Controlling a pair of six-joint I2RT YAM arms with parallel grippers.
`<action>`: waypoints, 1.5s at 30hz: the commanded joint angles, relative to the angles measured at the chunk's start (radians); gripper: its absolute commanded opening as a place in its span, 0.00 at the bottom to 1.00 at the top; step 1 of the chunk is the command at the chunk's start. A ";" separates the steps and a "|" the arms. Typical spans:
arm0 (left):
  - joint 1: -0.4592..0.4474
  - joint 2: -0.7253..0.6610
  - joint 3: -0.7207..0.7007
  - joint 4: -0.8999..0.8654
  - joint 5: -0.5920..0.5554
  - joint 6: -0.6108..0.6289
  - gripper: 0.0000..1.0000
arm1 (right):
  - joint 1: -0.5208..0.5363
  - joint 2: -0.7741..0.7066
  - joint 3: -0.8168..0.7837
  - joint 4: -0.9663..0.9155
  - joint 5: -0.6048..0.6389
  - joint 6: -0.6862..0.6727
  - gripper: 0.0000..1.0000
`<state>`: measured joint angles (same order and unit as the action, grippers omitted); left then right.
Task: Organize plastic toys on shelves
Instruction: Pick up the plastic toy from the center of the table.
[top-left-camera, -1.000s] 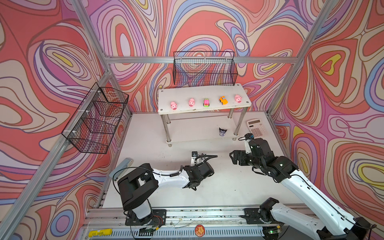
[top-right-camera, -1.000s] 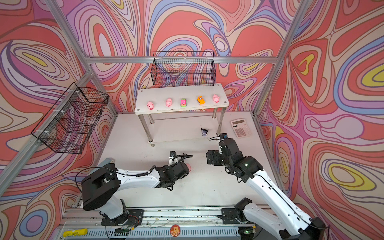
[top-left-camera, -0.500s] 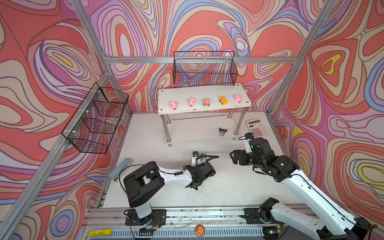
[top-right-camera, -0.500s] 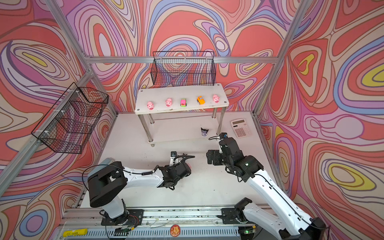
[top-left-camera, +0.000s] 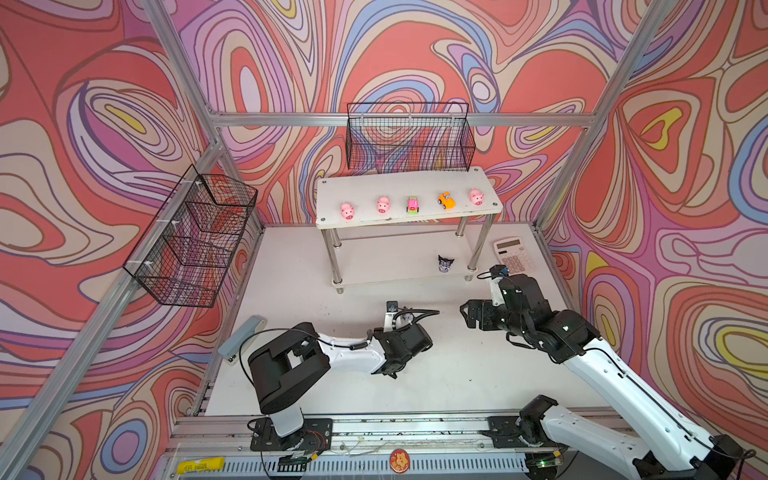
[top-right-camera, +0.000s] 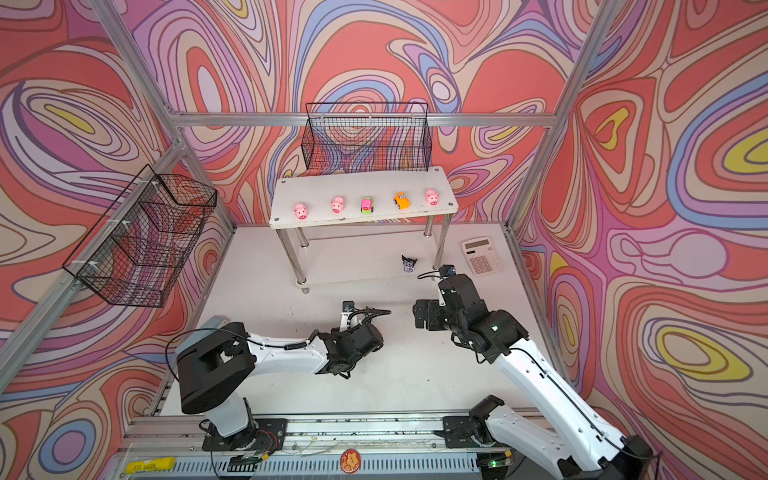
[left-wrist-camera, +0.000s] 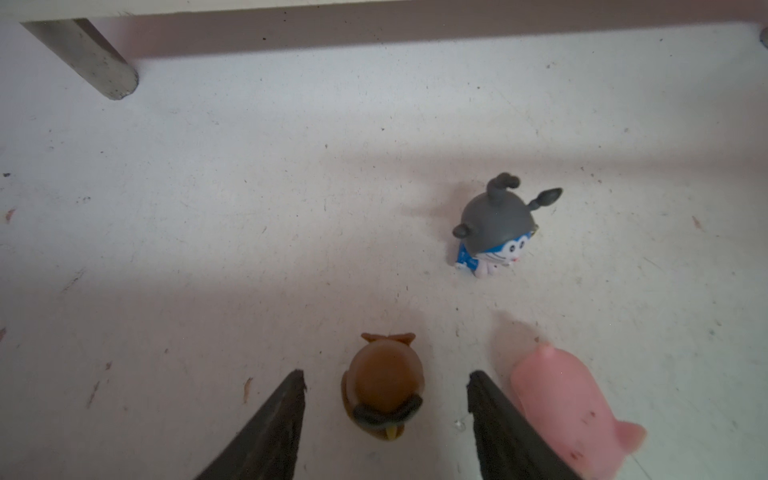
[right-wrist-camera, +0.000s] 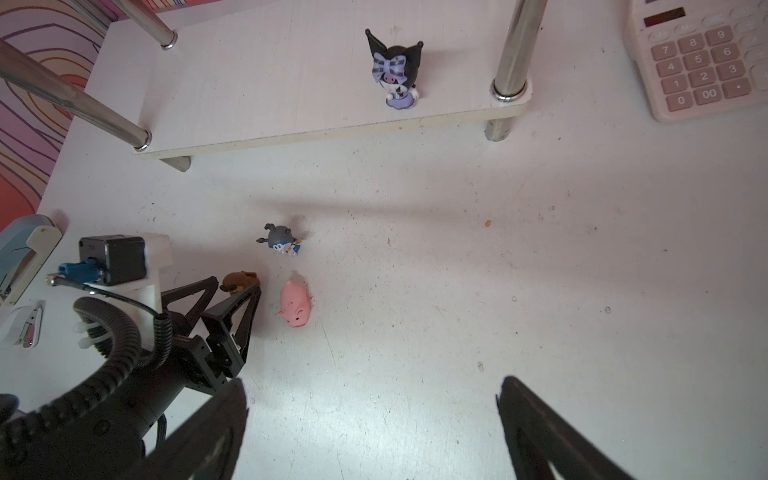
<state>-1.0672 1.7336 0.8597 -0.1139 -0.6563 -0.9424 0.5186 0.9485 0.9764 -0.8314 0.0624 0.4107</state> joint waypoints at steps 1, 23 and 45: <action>0.000 0.022 0.029 -0.013 -0.037 0.001 0.64 | 0.005 0.005 0.025 -0.009 -0.004 -0.012 0.98; 0.019 0.032 0.029 -0.010 -0.032 -0.002 0.54 | 0.005 0.020 0.028 -0.011 -0.011 -0.021 0.99; 0.023 0.004 0.035 -0.053 -0.036 0.008 0.41 | 0.004 0.021 0.031 -0.014 -0.002 -0.025 0.99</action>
<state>-1.0519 1.7485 0.8711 -0.1280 -0.6678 -0.9348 0.5186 0.9714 0.9829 -0.8318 0.0555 0.3973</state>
